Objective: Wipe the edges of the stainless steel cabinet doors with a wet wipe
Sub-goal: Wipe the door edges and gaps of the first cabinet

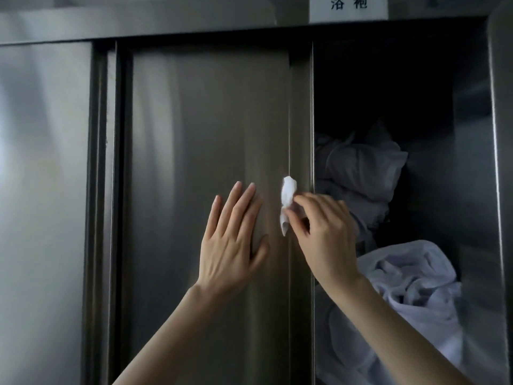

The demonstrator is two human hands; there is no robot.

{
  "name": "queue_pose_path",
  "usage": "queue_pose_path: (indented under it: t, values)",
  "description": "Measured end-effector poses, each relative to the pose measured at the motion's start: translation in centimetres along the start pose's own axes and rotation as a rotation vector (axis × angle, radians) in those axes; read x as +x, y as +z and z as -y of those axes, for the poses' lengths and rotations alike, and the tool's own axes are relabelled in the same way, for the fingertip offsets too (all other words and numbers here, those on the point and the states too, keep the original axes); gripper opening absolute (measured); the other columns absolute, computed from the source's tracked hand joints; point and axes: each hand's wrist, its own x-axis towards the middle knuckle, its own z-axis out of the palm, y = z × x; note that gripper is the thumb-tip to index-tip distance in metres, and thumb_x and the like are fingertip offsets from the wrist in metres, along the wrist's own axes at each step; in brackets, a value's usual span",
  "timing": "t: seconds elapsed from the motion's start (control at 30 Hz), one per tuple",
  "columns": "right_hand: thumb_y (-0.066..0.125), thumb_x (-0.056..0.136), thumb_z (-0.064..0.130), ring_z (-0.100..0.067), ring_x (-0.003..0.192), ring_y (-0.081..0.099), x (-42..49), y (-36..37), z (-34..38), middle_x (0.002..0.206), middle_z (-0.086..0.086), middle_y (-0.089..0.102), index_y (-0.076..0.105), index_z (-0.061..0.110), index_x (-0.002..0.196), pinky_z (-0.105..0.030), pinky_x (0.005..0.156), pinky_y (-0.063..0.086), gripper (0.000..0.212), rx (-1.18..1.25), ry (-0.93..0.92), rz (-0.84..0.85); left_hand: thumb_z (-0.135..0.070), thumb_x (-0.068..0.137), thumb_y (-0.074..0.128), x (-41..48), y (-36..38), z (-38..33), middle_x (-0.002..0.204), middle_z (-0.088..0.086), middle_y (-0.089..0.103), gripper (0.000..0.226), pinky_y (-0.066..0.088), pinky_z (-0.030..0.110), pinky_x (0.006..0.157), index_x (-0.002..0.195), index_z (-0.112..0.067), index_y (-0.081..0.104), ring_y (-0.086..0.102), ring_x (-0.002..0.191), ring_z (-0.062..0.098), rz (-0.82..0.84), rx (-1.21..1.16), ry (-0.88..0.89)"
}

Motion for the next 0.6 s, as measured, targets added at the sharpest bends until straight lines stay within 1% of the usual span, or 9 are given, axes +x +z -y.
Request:
queue_pose_path:
  t: [0.07,0.13,0.2,0.3,0.4,0.43,0.5,0.57,0.6]
  values:
    - [0.071,0.083,0.008,-0.022,0.08,0.068,1.3,0.8,-0.3,0.088,-0.006,0.072,0.069,0.003,0.097,-0.036,0.067,0.051,0.016,-0.009,0.003,-0.049,-0.036,0.091,0.045,0.9,-0.1,0.3,0.154,0.008,0.034,0.061,0.016,0.048,0.12,0.145,-0.008,0.041,0.024,0.146,0.026,0.011,0.026,0.026]
    - [0.069,0.081,0.001,-0.022,0.084,0.068,2.1,1.5,-0.7,0.093,-0.007,0.072,0.068,0.002,0.105,-0.037,0.068,0.052,0.024,-0.025,-0.016,-0.074,-0.038,0.092,0.044,1.7,-0.3,0.8,0.155,0.005,0.033,0.062,0.017,0.048,0.119,0.147,-0.011,0.038,0.025,0.146,0.024,0.021,0.043,0.039]
    - [0.065,0.083,0.0,-0.024,0.09,0.068,2.0,1.9,-1.0,0.1,-0.009,0.071,0.069,0.002,0.107,-0.038,0.071,0.052,0.025,-0.053,-0.053,-0.075,-0.038,0.092,0.044,2.3,-0.5,1.1,0.155,0.005,0.033,0.061,0.019,0.049,0.118,0.147,-0.011,0.038,0.026,0.146,0.024,0.019,0.045,0.052]
    - [0.056,0.086,0.006,-0.024,0.097,0.066,1.7,2.0,-1.5,0.105,-0.01,0.07,0.07,0.002,0.105,-0.033,0.08,0.046,0.024,-0.076,-0.118,-0.067,-0.038,0.092,0.045,2.6,-0.5,1.2,0.156,0.004,0.032,0.063,0.021,0.049,0.118,0.148,-0.012,0.035,0.025,0.146,0.023,0.021,0.054,0.069]
    - [0.057,0.087,0.009,-0.022,0.094,0.066,4.0,2.0,-1.9,0.102,-0.007,0.071,0.07,0.004,0.103,-0.032,0.08,0.041,0.021,-0.073,-0.142,-0.073,-0.037,0.091,0.045,2.4,-0.2,1.3,0.157,0.003,0.03,0.065,0.019,0.048,0.118,0.15,-0.013,0.032,0.023,0.147,0.022,0.016,0.063,0.077]
    - [0.056,0.09,0.013,-0.022,0.095,0.065,5.3,2.2,-1.8,0.102,-0.006,0.07,0.069,0.005,0.105,-0.032,0.08,0.04,0.022,-0.087,-0.132,-0.06,-0.038,0.091,0.044,2.5,-0.1,1.3,0.157,0.003,0.03,0.066,0.019,0.048,0.118,0.15,-0.013,0.031,0.022,0.148,0.021,0.016,0.062,0.079]
    - [0.048,0.095,0.023,-0.021,0.098,0.063,8.3,2.5,-1.6,0.108,-0.004,0.069,0.066,0.006,0.114,-0.034,0.083,0.04,0.03,-0.153,-0.099,0.004,-0.039,0.092,0.043,3.1,-0.1,1.3,0.158,0.003,0.03,0.066,0.019,0.047,0.118,0.15,-0.012,0.03,0.023,0.148,0.021,0.017,0.059,0.089]
    - [0.044,0.097,0.026,-0.019,0.103,0.06,10.7,2.8,-1.7,0.114,-0.002,0.067,0.062,0.008,0.121,-0.034,0.087,0.035,0.034,-0.196,-0.077,0.077,-0.04,0.092,0.041,4.5,-0.2,1.3,0.157,0.004,0.03,0.066,0.019,0.045,0.118,0.15,-0.011,0.032,0.022,0.147,0.021,0.019,0.056,0.084]
    - [0.044,0.098,0.025,-0.018,0.104,0.06,11.4,2.9,-1.9,0.115,-0.001,0.067,0.061,0.009,0.121,-0.033,0.088,0.032,0.034,-0.189,-0.075,0.09,-0.04,0.092,0.041,5.4,-0.3,1.3,0.157,0.004,0.03,0.066,0.018,0.044,0.118,0.15,-0.009,0.033,0.022,0.147,0.02,0.022,0.054,0.065]
